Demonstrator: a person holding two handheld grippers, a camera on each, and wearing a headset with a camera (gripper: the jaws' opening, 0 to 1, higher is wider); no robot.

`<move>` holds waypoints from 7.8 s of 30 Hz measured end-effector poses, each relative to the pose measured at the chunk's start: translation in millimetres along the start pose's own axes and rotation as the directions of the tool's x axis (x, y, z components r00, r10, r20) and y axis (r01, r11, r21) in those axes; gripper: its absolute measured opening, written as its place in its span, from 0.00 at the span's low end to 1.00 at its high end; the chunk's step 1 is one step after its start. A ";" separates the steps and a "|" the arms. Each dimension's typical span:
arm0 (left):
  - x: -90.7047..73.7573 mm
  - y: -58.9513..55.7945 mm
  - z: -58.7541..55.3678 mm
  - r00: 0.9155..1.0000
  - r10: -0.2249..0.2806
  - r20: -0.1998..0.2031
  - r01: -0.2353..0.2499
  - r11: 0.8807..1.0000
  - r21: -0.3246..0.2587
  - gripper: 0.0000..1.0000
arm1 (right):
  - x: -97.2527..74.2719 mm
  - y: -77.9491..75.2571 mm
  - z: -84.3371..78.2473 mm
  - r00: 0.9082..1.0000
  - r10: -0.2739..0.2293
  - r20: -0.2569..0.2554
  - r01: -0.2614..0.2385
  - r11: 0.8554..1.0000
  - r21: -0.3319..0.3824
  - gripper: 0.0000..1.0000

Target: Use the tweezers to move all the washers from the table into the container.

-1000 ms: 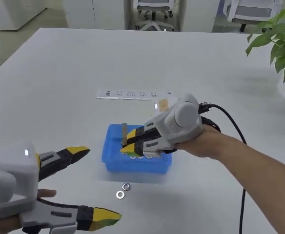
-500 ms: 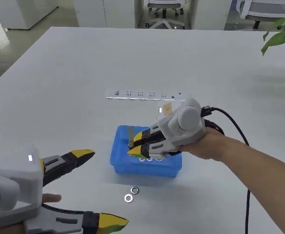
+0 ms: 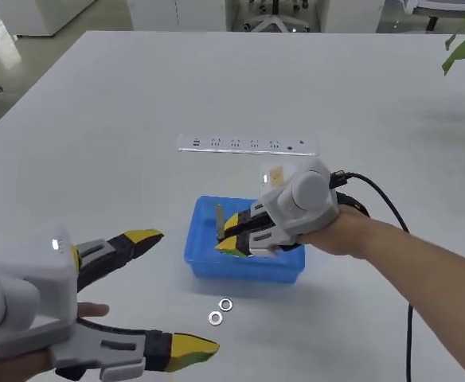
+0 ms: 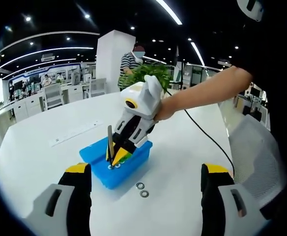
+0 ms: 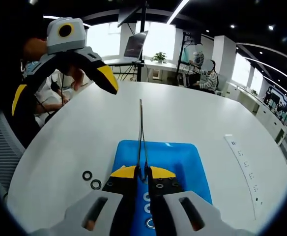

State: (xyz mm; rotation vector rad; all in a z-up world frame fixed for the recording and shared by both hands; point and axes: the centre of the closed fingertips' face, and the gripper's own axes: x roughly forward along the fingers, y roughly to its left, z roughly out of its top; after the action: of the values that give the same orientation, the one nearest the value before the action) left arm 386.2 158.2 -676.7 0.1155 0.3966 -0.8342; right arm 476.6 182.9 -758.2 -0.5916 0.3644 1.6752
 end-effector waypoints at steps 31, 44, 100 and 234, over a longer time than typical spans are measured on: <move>43.0 59.0 10.2 0.999 0.023 -0.045 -0.019 0.996 0.086 0.33 | 6.8 -1.1 -14.0 1.000 0.016 -0.004 -0.016 0.999 0.031 0.09; 66.5 70.3 3.2 0.996 -0.031 -0.086 0.041 0.992 0.119 0.22 | 4.0 -1.3 -16.6 1.000 0.015 -0.006 -0.015 1.000 0.027 0.09; 71.3 56.1 24.8 0.992 -0.103 -0.076 0.116 0.973 0.200 0.07 | -33.7 -0.8 -8.3 0.997 -0.063 -0.044 0.064 0.997 0.043 0.28; 23.3 -16.2 -25.3 0.986 -0.151 -0.069 0.159 0.977 0.141 0.07 | -66.1 105.9 -11.1 0.977 -0.204 0.065 0.187 0.961 0.204 0.69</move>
State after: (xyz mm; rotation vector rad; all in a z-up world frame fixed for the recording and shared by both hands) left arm 380.8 137.5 -708.2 0.2481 0.4024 -1.0159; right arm 382.2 102.8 -738.9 -0.3940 0.3916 1.4498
